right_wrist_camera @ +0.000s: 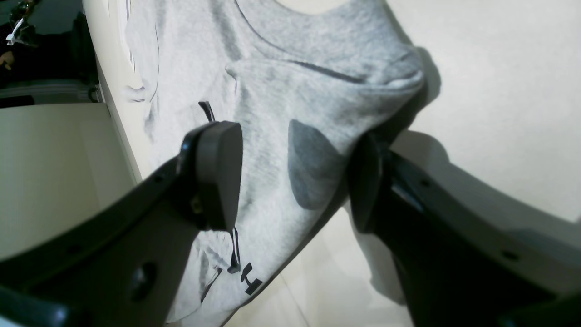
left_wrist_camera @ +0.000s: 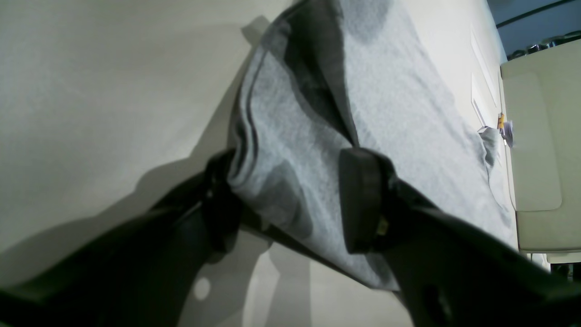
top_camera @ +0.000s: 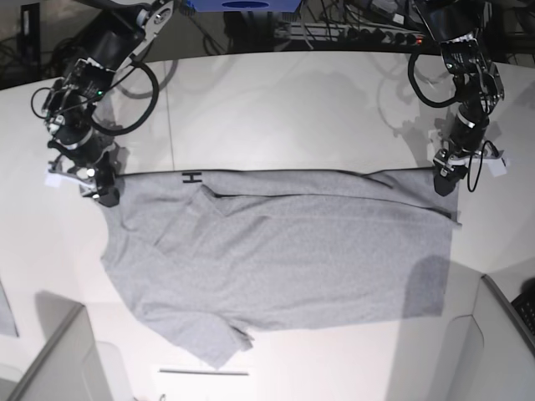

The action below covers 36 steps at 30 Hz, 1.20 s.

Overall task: Fold the T-shirt properly
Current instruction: 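Pull the held shoulder edge back toward the arms' bases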

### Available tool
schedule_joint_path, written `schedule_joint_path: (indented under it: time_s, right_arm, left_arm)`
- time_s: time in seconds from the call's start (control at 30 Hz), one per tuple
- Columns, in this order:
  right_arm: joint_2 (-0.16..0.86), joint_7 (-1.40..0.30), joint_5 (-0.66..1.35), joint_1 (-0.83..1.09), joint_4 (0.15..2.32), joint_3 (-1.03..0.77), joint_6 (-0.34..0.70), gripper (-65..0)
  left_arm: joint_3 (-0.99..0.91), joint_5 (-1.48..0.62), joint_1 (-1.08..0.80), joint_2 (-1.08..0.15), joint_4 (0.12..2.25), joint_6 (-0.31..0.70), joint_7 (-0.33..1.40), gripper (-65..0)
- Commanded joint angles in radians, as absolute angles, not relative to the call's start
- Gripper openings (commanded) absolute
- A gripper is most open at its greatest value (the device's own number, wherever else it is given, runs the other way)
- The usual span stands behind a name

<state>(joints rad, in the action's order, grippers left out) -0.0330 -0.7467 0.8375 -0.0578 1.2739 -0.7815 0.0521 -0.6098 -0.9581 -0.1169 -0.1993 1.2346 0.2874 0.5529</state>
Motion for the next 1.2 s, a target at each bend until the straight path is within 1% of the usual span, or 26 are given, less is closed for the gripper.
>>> schedule_joint_path:
  time_s: [0.0,0.03,0.07,0.1,0.13,0.17,0.33,0.37,0.47,0.53,0.6,0.67,0.9,1.03,1.17]
  right_arm:
    - [-0.031,-0.768,0.799,-0.058,1.270,-0.780,0.028,-36.5]
    - [-0.031,-0.768,0.799,-0.058,1.270,-0.780,0.028,-42.3]
    - [-0.031,-0.768,0.799,-0.059,1.270,-0.780,0.028,-51.2]
    - [-0.031,-0.768,0.799,-0.059,1.273,-0.780,0.028,-61.5]
    - [-0.030,-0.768,0.799,-0.061,1.276,-0.780,0.030,-65.0]
    - [-0.030,-0.769,0.799,-0.064,1.280,-0.780,0.030,-65.0]
    - [-0.016,-0.777,0.799,-0.073,1.357,-0.779,0.025,-65.0]
    - [-0.013,-0.785,0.799,-0.073,1.383,-0.779,0.012,-65.0]
    - [-0.012,-0.835,0.799,-0.096,1.457,-0.779,-0.088,-65.0]
    - [-0.012,-0.872,0.799,-0.114,1.488,-0.779,-0.133,-65.0]
    - [-0.012,-0.905,0.799,-0.133,1.506,-0.779,-0.137,-65.0]
    - [-0.012,-0.917,0.799,-0.142,1.523,-0.779,-0.139,-65.0]
    - [-0.012,-0.917,0.799,-0.166,1.598,-0.779,-0.142,-65.0]
    - [-0.012,-0.944,0.799,-0.194,1.629,-0.779,-0.145,-65.0]
    - [-0.012,-0.986,0.799,-0.226,1.632,-0.779,-0.205,-65.0]
  left_arm:
    - [-0.608,-0.952,-0.114,-0.209,1.242,0.282,0.564,-33.6]
    - [-0.608,-0.951,-0.114,-0.209,1.242,0.282,0.564,-35.9]
    - [-0.608,-0.947,-0.114,-0.209,1.242,0.282,0.564,-41.3]
    - [-0.607,-0.947,-0.114,-0.213,1.242,0.282,0.564,-49.2]
    - [-0.607,-0.947,-0.114,-0.213,1.244,0.282,0.564,-58.3]
    - [-0.607,-0.946,-0.114,-0.214,1.250,0.282,0.564,-65.0]
    - [-0.607,-0.949,-0.114,-0.236,1.311,0.280,0.567,-65.0]
    - [-0.608,-0.951,-0.116,-0.239,1.330,0.280,0.578,-65.0]
    - [-0.625,-0.949,-0.105,-0.240,1.389,0.278,0.673,-65.0]
    - [-0.651,-0.946,-0.085,-0.240,1.428,0.254,0.720,-65.0]
    - [-0.670,-0.949,-0.071,-0.240,1.458,0.205,0.776,-65.0]
    - [-0.670,-0.952,-0.070,-0.242,1.498,0.182,0.803,-65.0]
    - [-0.696,-0.954,-0.054,-0.245,1.604,0.180,0.812,-65.0]
    - [-0.725,-0.954,-0.004,-0.245,1.607,0.180,0.894,-65.0]
    - [-0.771,-0.954,0.035,-0.243,1.607,0.180,0.951,-65.0]
